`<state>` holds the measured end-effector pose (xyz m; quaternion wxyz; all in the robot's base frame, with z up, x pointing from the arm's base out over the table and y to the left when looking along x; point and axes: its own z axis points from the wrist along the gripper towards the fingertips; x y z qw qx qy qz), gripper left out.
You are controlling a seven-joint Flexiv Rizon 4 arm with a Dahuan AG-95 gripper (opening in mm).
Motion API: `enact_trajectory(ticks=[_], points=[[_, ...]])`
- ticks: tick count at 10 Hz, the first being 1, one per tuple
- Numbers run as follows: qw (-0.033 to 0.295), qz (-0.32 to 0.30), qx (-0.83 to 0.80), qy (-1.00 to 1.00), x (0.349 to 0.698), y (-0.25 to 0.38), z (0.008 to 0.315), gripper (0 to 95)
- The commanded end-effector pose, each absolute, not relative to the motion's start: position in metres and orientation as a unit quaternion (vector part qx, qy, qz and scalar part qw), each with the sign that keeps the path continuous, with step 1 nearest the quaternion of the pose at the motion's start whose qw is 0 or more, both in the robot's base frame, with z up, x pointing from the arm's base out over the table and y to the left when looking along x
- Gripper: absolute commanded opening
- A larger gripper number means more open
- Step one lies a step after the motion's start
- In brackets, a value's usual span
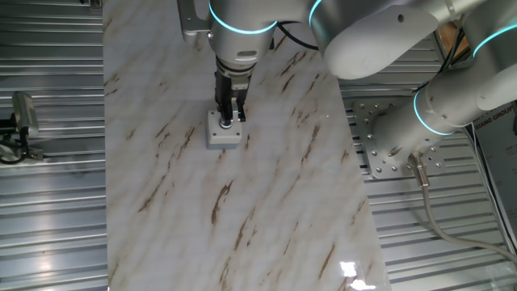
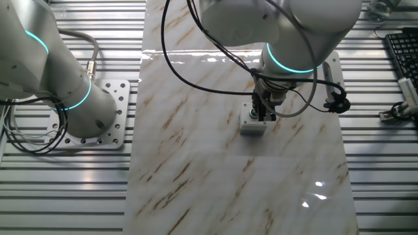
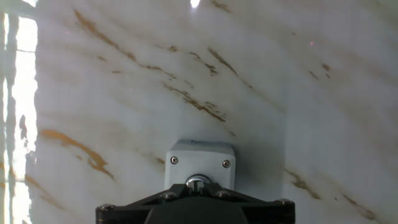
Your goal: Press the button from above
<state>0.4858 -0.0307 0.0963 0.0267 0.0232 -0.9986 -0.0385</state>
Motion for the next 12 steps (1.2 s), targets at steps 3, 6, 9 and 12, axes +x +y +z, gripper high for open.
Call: enact_trajectory(ticks=[3, 6, 9, 12], points=[[0.027, -0.038, 0.023, -0.999, 0.4861, -0.0306, 0.0942, 0.0], [0.028, -0.038, 0.026, -0.999, 0.4884, -0.0309, 0.0944, 0.0], [0.031, -0.039, 0.024, -0.998, 0.489, -0.0313, 0.0951, 0.0], [0.028, -0.04, 0.022, -0.999, 0.4811, -0.03, 0.0942, 0.0]])
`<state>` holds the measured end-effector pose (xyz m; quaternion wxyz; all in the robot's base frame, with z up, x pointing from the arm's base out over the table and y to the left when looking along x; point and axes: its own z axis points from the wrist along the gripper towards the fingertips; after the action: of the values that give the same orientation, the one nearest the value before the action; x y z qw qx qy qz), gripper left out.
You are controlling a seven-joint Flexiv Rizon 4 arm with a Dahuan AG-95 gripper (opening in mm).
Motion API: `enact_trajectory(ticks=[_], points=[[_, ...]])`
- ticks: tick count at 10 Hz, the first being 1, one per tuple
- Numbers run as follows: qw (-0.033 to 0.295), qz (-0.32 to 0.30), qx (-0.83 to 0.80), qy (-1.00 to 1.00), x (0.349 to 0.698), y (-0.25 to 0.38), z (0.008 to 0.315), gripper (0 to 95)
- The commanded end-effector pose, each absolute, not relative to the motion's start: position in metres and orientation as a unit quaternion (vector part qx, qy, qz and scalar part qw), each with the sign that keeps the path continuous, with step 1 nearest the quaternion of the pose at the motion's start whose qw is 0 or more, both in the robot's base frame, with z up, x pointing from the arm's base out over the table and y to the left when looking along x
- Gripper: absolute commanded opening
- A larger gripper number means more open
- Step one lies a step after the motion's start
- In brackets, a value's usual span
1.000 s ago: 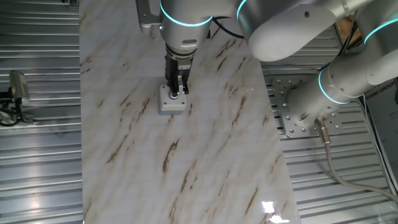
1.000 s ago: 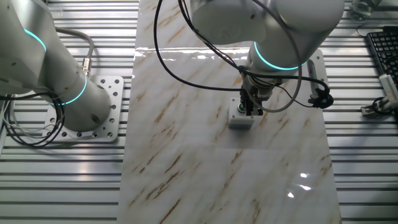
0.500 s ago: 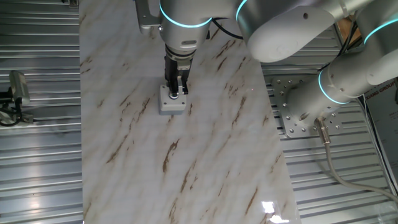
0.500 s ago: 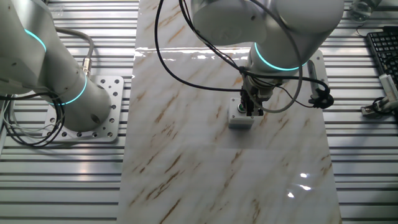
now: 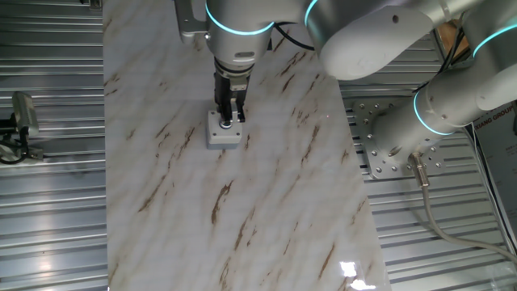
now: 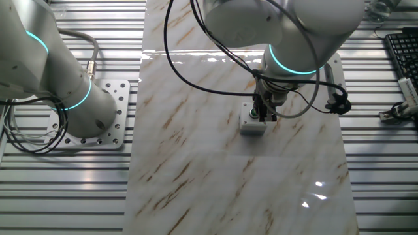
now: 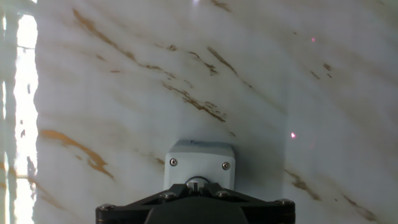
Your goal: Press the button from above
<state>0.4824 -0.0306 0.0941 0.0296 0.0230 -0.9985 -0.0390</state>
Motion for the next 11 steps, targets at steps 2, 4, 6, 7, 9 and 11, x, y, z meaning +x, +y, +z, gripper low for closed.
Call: enact_trajectory(ticks=[2, 4, 6, 7, 9, 11], points=[[0.03, -0.041, 0.022, -0.998, 0.48, -0.03, 0.094, 0.0], [0.03, -0.042, 0.022, -0.998, 0.48, -0.03, 0.093, 0.0], [0.029, -0.045, 0.02, -0.998, 0.48, -0.029, 0.091, 0.0], [0.028, -0.044, 0.02, -0.998, 0.48, -0.029, 0.091, 0.0], [0.03, -0.043, 0.023, -0.998, 0.479, -0.032, 0.091, 0.0], [0.021, -0.052, 0.025, -0.998, 0.476, -0.036, 0.082, 0.0]])
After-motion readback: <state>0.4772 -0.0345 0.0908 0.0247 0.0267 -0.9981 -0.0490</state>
